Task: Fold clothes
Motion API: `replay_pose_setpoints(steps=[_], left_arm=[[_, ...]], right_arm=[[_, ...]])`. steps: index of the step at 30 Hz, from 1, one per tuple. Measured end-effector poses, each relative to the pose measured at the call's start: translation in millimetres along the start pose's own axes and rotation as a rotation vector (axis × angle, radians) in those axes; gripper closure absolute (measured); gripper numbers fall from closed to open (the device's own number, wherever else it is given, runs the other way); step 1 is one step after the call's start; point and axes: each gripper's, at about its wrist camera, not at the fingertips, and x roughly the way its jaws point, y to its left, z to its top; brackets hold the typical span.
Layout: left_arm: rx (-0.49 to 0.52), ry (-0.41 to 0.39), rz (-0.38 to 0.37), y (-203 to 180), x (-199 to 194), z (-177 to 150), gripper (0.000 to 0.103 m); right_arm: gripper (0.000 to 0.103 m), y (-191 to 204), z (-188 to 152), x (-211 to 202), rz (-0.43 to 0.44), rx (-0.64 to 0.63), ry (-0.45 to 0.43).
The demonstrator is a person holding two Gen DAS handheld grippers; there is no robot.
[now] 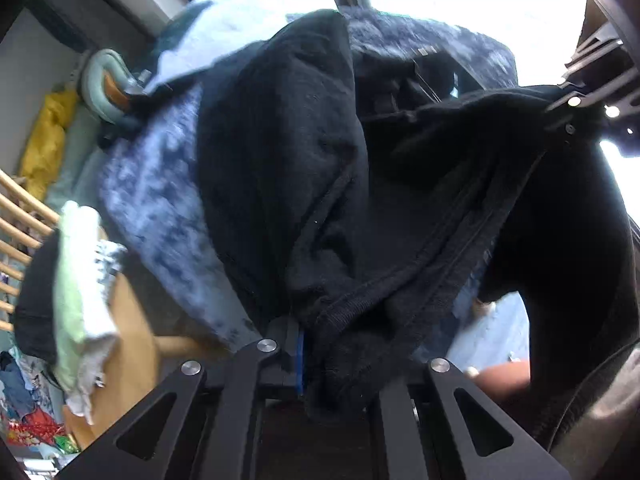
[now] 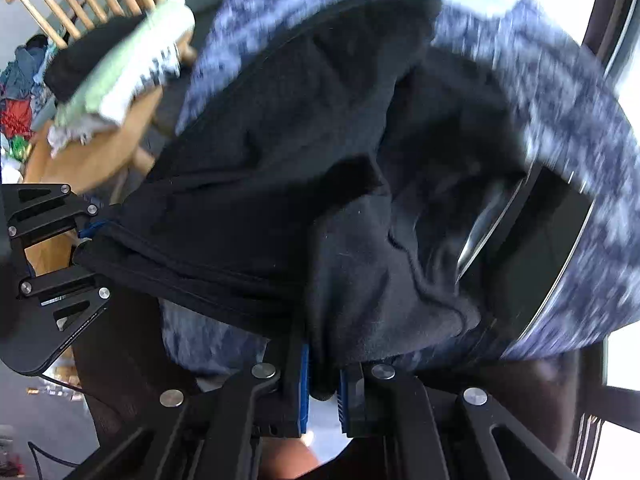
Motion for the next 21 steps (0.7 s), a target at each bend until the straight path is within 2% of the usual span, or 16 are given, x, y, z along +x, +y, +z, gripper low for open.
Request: replay_pose_setpoints(steps=[5, 8, 10, 11, 12, 14, 15, 17, 21], left_arm=[[0.020, 0.037, -0.034, -14, 7, -7, 0.092], [0.019, 0.053, -0.069, -11, 2, -4, 0.086], [0.001, 0.076, -0.125, -1, -2, 0, 0.076], [-0.009, 0.096, -0.168, 3, -4, -1, 0.060], [-0.030, 0.124, -0.224, 7, -6, -2, 0.037], [-0.071, 0.178, -0.334, 15, -10, -5, 0.021], [-0.080, 0.175, -0.349, 19, -14, -7, 0.021], [-0.087, 0.152, -0.331, 28, -26, -9, 0.021], [-0.133, 0.079, -0.304, 54, -47, -1, 0.021]], right_arm=[[0.095, -6, -13, 14, 0.008, 0.016, 0.030], [0.095, -8, -11, 13, 0.006, 0.014, 0.023], [0.095, -11, -9, 15, 0.011, 0.018, 0.021], [0.095, -11, -8, 16, 0.015, 0.015, 0.026], [0.095, -13, -9, 16, 0.017, 0.015, 0.031], [0.094, -16, -10, 20, 0.031, 0.013, 0.044], [0.094, -19, -10, 23, 0.044, 0.020, 0.050], [0.091, -24, -9, 26, 0.075, 0.034, 0.058], [0.075, -32, -5, 14, 0.057, 0.033, 0.023]])
